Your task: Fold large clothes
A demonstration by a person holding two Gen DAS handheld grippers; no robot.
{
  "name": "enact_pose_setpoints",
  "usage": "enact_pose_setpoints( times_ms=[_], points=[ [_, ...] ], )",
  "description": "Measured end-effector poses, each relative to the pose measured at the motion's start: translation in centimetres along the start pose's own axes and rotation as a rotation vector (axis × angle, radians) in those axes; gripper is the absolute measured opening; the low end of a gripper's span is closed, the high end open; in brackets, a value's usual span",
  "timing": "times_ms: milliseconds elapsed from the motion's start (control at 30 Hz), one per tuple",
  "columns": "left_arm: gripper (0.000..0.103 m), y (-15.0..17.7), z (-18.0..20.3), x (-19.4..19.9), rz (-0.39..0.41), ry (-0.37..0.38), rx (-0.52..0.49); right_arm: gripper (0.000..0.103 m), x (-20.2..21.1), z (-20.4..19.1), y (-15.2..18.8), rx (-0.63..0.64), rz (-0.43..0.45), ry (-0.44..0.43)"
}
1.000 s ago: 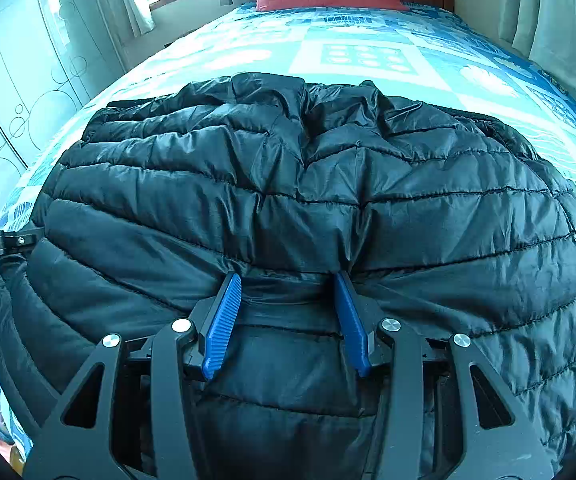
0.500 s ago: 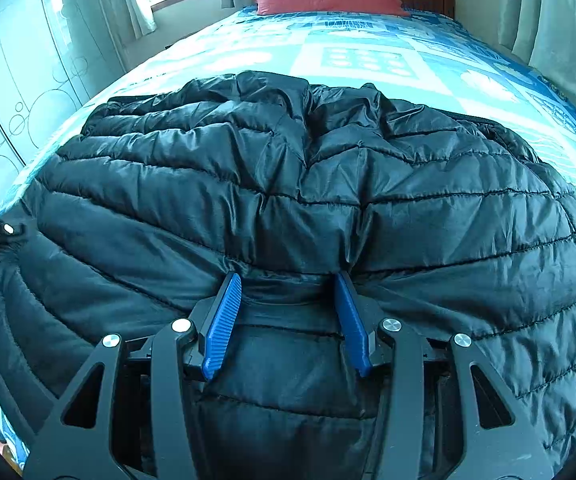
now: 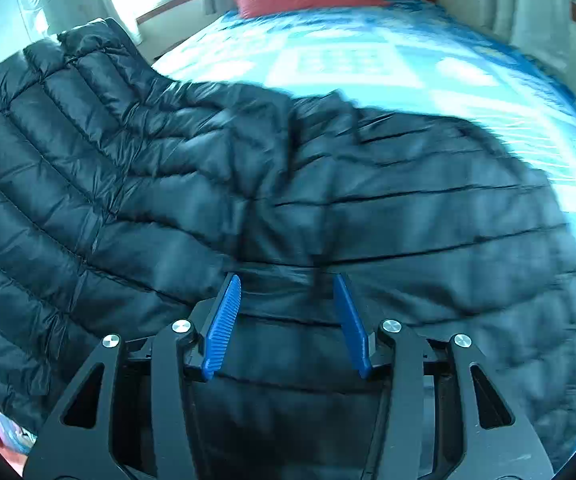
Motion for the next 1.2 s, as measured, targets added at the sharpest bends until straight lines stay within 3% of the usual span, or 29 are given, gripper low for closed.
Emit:
enact_pose_setpoints(
  times_ms=[267,600,833,1000,1200],
  points=[
    [0.019,-0.2,10.2,-0.4,0.032,-0.012,-0.133,0.056,7.6,6.5,1.0,-0.037,0.054,0.103],
    [0.020,3.7,22.8,-4.4,0.002,-0.058,-0.302,0.058,13.9,12.4,3.9,-0.112,0.113,0.188],
    [0.020,7.2,27.4,-8.4,-0.061,-0.032,-0.316,0.058,15.3,16.6,4.3,-0.173,0.115,0.224],
    [0.020,9.0,28.7,-9.2,0.001,-0.087,-0.345,0.058,15.4,19.0,4.6,-0.218,0.115,0.226],
    [0.020,8.9,28.6,-8.8,0.001,-0.090,-0.337,0.058,15.3,20.0,4.8,-0.230,0.113,0.227]
  ],
)
Point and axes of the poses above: each gripper's, at about its wrist camera, not at the fingertips, and x roughly against the way its jaws point, z to its right, y to its underside, the point moved 4 cm from there along -x, roughly the way its jaws point, and after that the axes turned 14 degrees about -y, right-handed, at the moved point
